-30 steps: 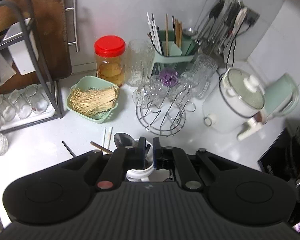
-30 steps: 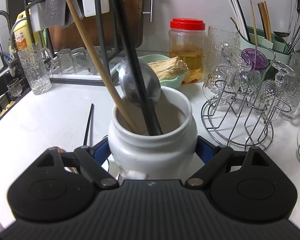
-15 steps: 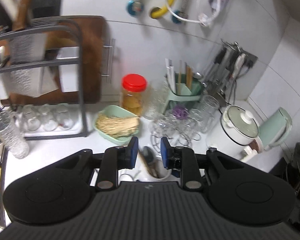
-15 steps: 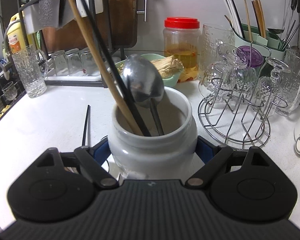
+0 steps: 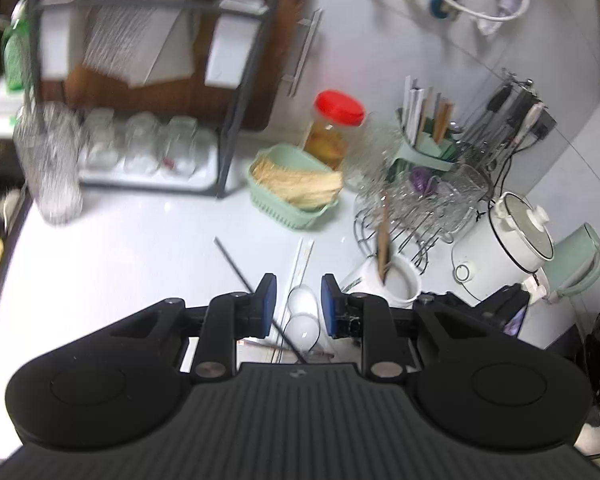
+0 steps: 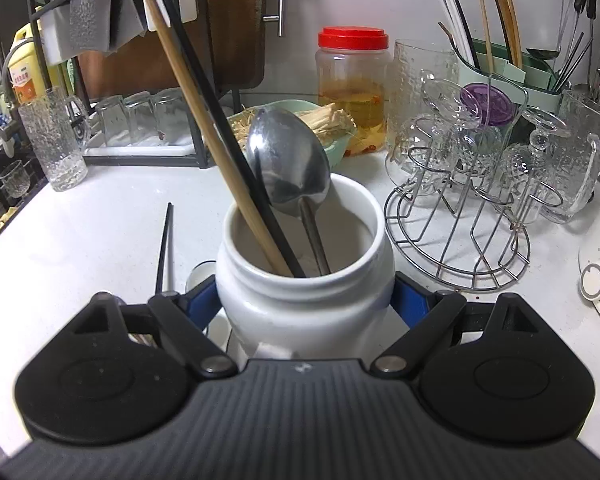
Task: Organize utensils
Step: 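Move the left gripper down to the second black chopstick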
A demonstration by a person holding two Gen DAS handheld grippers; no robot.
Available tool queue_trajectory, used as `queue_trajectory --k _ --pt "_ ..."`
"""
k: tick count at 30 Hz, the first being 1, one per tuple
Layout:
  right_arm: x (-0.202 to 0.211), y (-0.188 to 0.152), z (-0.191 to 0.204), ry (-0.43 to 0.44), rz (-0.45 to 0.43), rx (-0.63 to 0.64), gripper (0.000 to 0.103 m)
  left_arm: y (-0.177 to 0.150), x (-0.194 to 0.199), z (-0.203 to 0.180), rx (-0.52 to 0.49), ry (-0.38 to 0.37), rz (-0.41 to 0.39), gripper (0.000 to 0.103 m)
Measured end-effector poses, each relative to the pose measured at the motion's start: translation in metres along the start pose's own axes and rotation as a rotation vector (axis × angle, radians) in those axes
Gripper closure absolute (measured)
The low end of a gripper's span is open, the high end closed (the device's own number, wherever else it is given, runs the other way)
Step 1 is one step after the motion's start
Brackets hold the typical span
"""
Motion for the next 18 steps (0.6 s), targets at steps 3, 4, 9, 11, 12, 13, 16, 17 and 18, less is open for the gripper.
queue_trajectory --k 3,4,9,11,12,13,16,17,18 --pt "0.002 0.0 -0.001 -0.002 0.006 0.0 0.013 -0.016 -0.009 0.018 0.078 -0.004 0.019 0.075" --pt "0.002 0.0 -0.001 -0.004 0.008 0.0 0.013 -0.021 -0.013 0.024 0.111 -0.003 0.026 0.075" --pt "0.001 0.0 0.001 -0.019 0.015 -0.005 0.013 -0.044 -0.049 0.051 0.27 -0.018 0.063 0.075" --pt "0.001 0.0 0.001 -0.02 0.018 -0.006 0.013 -0.049 -0.067 0.06 0.338 -0.017 0.086 0.069" --pt "0.001 0.0 0.001 -0.022 0.021 -0.006 0.013 -0.052 -0.077 0.064 0.382 -0.036 0.097 0.061" --pt "0.0 0.001 0.001 -0.024 0.024 -0.007 0.013 -0.055 -0.087 0.068 0.422 -0.052 0.106 0.06" --pt "0.0 0.001 0.001 -0.026 0.029 -0.007 0.013 -0.062 -0.117 0.079 0.49 -0.041 0.138 0.06" --pt "-0.001 0.001 0.001 -0.027 0.031 -0.006 0.013 -0.065 -0.128 0.083 0.513 -0.043 0.149 0.06" --pt "-0.001 0.001 0.001 -0.029 0.033 -0.006 0.013 -0.068 -0.138 0.087 0.537 -0.05 0.166 0.06"
Point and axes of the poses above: each gripper's, at about its wrist camera, not at the fingertips, and x roughly against the way its jaws point, z to its left, y to its top, the point moved 2 cm from there along -x, roughly the way its jaws point, and after that the axes turned 14 degrees about -z, right-handed, at the moved point
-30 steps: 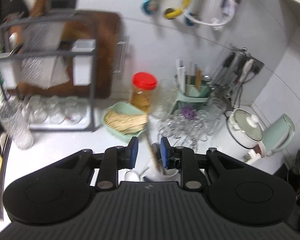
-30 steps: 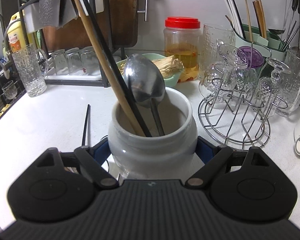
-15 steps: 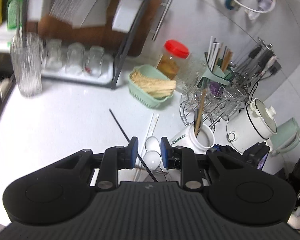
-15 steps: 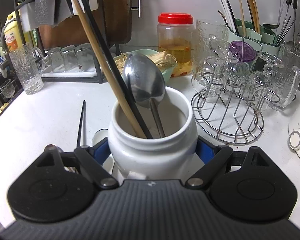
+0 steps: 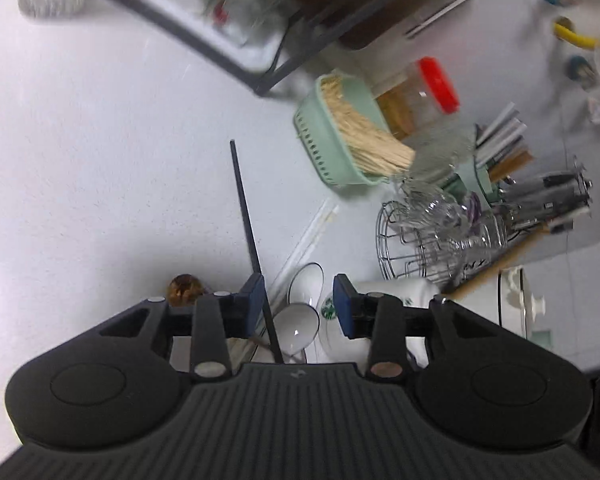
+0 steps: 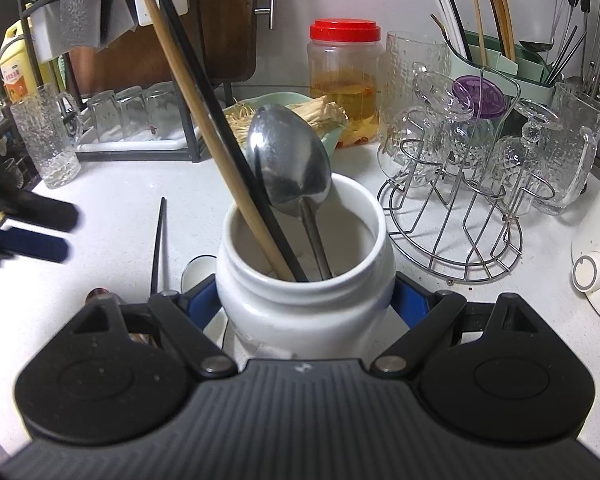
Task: Organize utensils
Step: 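Move the left gripper down to the second black chopstick, then close the left gripper around the second black chopstick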
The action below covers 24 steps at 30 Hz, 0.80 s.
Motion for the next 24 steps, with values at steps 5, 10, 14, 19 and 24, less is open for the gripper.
queue_trajectory --k 5,10,14,19,24 --pt "0.0 0.0 0.001 -0.011 0.007 -0.003 0.013 0.007 -0.04 0.02 0.078 0.053 0.061 0.06" --pt "-0.001 0.001 0.002 -0.027 0.017 -0.013 0.013 0.006 -0.061 0.024 0.07 0.094 0.114 0.061" --pt "-0.001 0.0 0.003 -0.044 0.019 -0.022 0.013 0.004 -0.073 0.017 0.022 0.116 0.144 0.061" --pt "0.0 0.001 0.004 -0.061 0.023 -0.035 0.013 0.009 -0.083 0.003 -0.051 0.167 0.171 0.061" --pt "-0.001 0.001 0.004 -0.071 0.029 -0.04 0.013 0.016 -0.093 -0.006 -0.088 0.217 0.218 0.061"
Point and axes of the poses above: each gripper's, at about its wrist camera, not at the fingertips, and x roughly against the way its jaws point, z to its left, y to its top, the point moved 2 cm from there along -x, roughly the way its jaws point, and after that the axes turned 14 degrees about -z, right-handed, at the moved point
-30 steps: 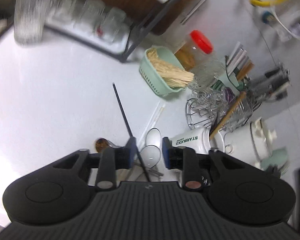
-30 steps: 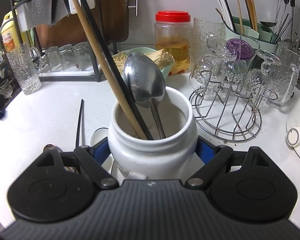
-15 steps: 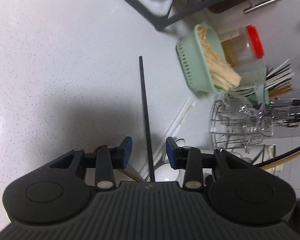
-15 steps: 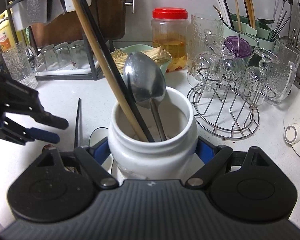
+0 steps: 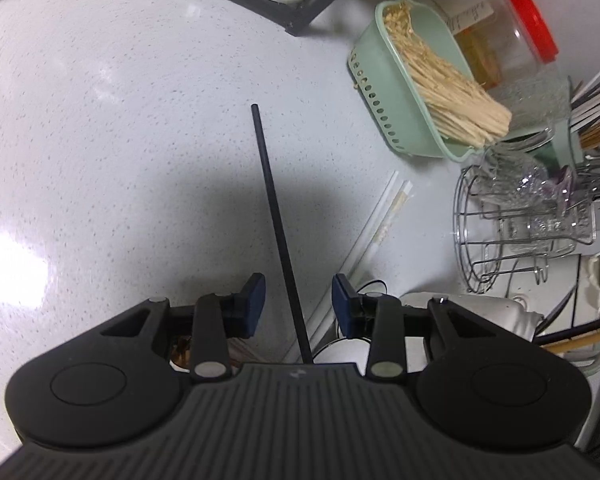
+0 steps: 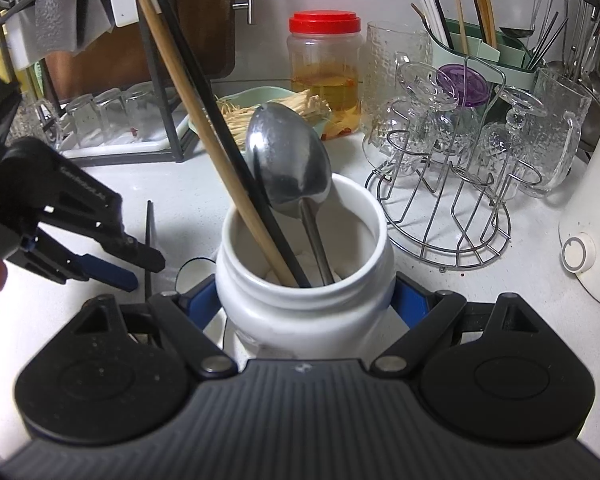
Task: Organize utensils
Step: 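Close the left gripper around the second black chopstick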
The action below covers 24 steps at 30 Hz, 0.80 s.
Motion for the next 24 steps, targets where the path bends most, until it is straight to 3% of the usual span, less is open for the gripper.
queue_trajectory --k 9,16,22,24 --pt "-0.001 0.001 0.0 0.0 0.012 0.006 0.012 0.013 -0.012 -0.013 0.015 0.107 0.091 0.061" --pt "-0.001 0.0 0.0 0.002 0.002 0.002 0.012 0.012 -0.02 -0.037 -0.089 0.201 0.117 0.062" --pt "0.0 -0.001 -0.001 0.013 -0.005 0.002 0.012 0.012 -0.025 -0.053 -0.158 0.298 0.101 0.075" --pt "0.0 -0.001 -0.001 0.02 -0.006 0.003 0.012 0.013 -0.025 -0.054 -0.162 0.325 0.095 0.085"
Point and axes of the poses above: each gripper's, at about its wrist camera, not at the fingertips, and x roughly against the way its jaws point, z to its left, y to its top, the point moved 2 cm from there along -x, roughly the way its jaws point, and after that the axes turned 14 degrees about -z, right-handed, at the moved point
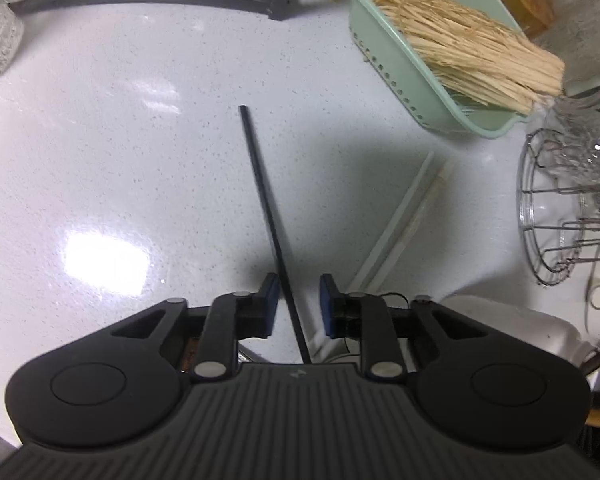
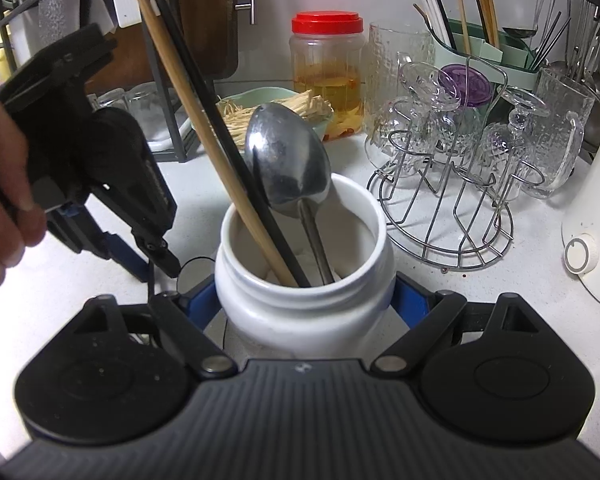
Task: Organize utensils
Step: 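Close the left gripper around the second black chopstick, then lift the second black chopstick and carry it over the white mug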
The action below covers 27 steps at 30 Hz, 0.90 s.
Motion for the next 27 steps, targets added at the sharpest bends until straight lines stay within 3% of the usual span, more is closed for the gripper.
queue_trajectory --k 3,12,19,27 --pt "0.0 -0.001 -0.001 0.013 -0.007 0.005 0.012 0.0 0.001 -0.001 -0.015 0.027 -0.016 0.096" --pt "-0.004 0.001 -0.003 0.055 -0.009 0.032 0.012 -0.006 0.014 0.0 -0.052 0.054 -0.093 0.098" --pt "-0.008 0.002 -0.004 0.091 -0.015 0.055 0.012 -0.023 0.066 0.01 -0.011 -0.004 -0.247 0.098" --pt "-0.009 0.003 -0.004 0.116 -0.019 0.071 0.012 -0.05 0.129 0.021 0.02 -0.014 -0.442 0.098"
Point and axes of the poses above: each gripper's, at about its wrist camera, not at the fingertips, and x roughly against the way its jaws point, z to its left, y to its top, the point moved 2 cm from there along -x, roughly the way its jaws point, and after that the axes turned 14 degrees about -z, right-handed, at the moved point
